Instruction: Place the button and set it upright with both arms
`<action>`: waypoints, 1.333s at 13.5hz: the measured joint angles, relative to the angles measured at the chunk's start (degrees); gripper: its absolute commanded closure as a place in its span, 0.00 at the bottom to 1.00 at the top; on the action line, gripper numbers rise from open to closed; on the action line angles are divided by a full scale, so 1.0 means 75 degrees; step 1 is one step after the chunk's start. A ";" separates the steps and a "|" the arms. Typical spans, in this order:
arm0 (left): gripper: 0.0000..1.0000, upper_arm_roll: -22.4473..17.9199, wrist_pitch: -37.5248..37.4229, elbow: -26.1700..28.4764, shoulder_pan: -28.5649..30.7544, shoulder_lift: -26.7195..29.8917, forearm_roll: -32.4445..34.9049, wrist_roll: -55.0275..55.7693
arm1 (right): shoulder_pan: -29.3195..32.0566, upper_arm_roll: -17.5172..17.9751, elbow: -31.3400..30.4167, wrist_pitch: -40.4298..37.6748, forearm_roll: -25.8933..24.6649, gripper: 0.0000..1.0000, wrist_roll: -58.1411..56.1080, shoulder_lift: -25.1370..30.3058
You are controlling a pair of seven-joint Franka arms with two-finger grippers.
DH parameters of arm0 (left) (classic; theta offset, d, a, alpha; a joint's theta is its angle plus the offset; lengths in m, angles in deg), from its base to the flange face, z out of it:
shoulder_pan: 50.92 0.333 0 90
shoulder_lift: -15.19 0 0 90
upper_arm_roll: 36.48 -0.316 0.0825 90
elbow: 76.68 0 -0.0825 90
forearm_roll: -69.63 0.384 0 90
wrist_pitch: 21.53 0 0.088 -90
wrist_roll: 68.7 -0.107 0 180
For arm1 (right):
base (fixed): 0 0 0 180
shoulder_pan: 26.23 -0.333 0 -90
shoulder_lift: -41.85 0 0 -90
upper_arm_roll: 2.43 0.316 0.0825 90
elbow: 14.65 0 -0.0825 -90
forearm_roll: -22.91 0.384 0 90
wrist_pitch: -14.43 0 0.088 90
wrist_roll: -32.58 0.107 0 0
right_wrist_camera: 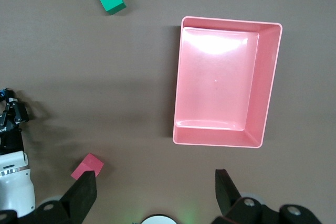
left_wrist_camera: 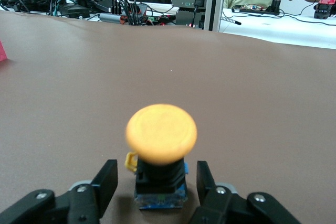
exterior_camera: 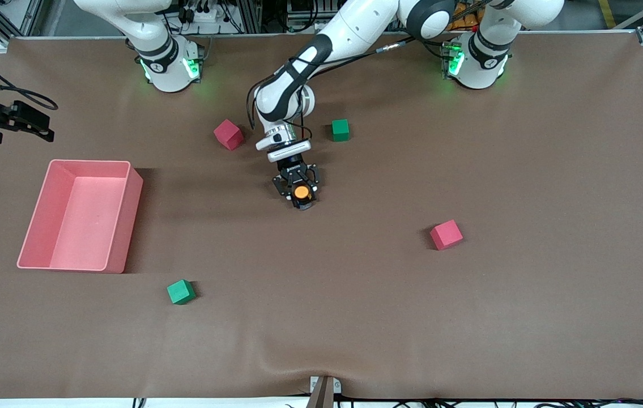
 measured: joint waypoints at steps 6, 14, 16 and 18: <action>0.31 0.0017 -0.0053 -0.0122 -0.0097 0.0096 -0.0175 0.0017 | 0.0030 -0.0083 0.0001 0.0000 0.0059 0.00 0.0001 0.0001; 0.28 0.1010 -0.1573 -0.0038 -0.0817 0.0581 -0.1176 0.0038 | 0.0083 -0.0094 0.0008 -0.0088 0.0064 0.00 0.0001 0.0003; 0.28 0.1095 -0.1678 0.0233 -0.0779 0.1031 -0.1623 -0.0424 | 0.0094 -0.0096 0.0008 -0.0089 0.0064 0.00 0.0001 0.0003; 0.28 0.1087 -0.1688 0.0460 -0.0531 0.1534 -0.1926 -0.1187 | 0.0102 -0.0098 0.0011 -0.0090 0.0065 0.00 0.0001 0.0003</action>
